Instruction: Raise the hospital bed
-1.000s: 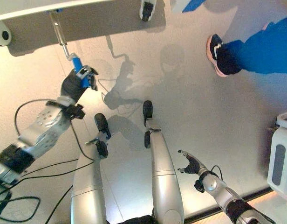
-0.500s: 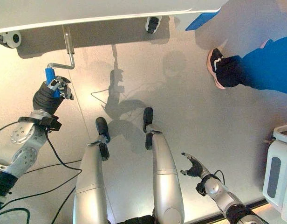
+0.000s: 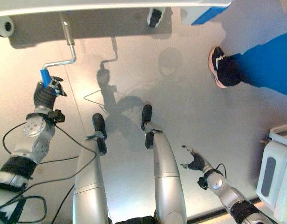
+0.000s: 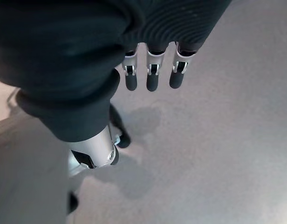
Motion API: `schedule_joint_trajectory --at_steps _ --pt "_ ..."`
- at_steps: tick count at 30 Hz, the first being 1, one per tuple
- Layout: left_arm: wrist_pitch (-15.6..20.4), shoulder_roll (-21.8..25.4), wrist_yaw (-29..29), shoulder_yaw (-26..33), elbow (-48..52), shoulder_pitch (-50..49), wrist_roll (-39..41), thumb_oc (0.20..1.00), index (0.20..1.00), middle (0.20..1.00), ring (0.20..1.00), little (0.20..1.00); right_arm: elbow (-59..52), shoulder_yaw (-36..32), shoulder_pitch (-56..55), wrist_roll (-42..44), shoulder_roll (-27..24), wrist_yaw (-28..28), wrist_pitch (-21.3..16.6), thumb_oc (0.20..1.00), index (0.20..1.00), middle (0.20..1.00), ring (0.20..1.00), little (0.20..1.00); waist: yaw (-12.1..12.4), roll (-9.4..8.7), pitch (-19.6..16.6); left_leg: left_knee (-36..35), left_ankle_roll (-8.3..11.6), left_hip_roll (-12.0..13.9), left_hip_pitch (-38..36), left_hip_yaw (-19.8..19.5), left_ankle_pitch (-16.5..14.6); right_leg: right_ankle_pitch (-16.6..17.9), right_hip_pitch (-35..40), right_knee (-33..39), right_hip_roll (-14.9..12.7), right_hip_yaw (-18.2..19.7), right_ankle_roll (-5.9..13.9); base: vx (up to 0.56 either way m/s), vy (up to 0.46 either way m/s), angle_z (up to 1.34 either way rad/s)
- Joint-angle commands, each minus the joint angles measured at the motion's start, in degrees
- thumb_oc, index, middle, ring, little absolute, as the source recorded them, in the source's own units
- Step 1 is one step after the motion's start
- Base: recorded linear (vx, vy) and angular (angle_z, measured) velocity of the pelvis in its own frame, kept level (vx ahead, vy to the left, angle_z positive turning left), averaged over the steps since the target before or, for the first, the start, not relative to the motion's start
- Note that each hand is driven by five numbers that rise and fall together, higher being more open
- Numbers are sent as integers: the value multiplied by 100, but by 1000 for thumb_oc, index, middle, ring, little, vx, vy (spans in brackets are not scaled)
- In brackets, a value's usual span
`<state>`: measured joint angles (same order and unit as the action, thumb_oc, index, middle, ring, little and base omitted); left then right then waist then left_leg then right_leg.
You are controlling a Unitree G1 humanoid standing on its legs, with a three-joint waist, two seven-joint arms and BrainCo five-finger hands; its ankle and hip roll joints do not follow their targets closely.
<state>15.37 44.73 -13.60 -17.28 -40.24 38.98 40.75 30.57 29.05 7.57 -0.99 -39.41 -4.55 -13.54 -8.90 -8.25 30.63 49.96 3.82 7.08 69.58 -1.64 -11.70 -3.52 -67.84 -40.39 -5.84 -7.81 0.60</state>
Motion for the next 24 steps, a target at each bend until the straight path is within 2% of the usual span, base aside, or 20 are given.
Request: schedule_joint_trajectory --at_steps 1,7,9,16,24 --pt "-25 143 -250 8 -621 395 -200 200 200 200 200 200 -341 508 -290 231 11 1 -95 1000 1000 1000 1000 1000 -239 -781 -84 699 39 -172 65 267 127 1038 -235 640 -169 756 939 21 51 -9" --pt "-200 -65 -317 -20 -1681 1143 -152 200 200 200 200 200 -478 702 -142 381 44 -3 -112 1000 1000 1000 1000 1000 -372 -901 -84 922 23 -113 234 331 18 1046 -494 504 -57 884 962 19 32 -18" --pt "-305 -82 -369 -206 -1958 1446 -502 200 200 200 200 200 -675 820 -51 415 -12 1 -152 1000 1000 1000 1000 1000 -447 -973 -84 996 7 -74 327 382 -43 1101 -630 513 -21 949 982 21 10 -20" --pt "-375 -360 -433 -513 -2083 1707 -939 200 200 200 200 200 -771 1009 21 506 -96 57 -150 1000 1000 1000 1000 1000 -512 -1071 -84 1178 -59 -20 472 439 -126 1121 -903 333 96 1037 957 15 -22 -11" --pt "-298 -845 -428 -1014 -1570 1816 -1296 200 200 200 200 200 -756 1153 96 466 -220 85 -156 1000 1000 1000 1000 1000 -640 -1166 -84 1265 -93 113 489 488 -135 1093 -1055 124 236 1055 899 2 -44 -5"
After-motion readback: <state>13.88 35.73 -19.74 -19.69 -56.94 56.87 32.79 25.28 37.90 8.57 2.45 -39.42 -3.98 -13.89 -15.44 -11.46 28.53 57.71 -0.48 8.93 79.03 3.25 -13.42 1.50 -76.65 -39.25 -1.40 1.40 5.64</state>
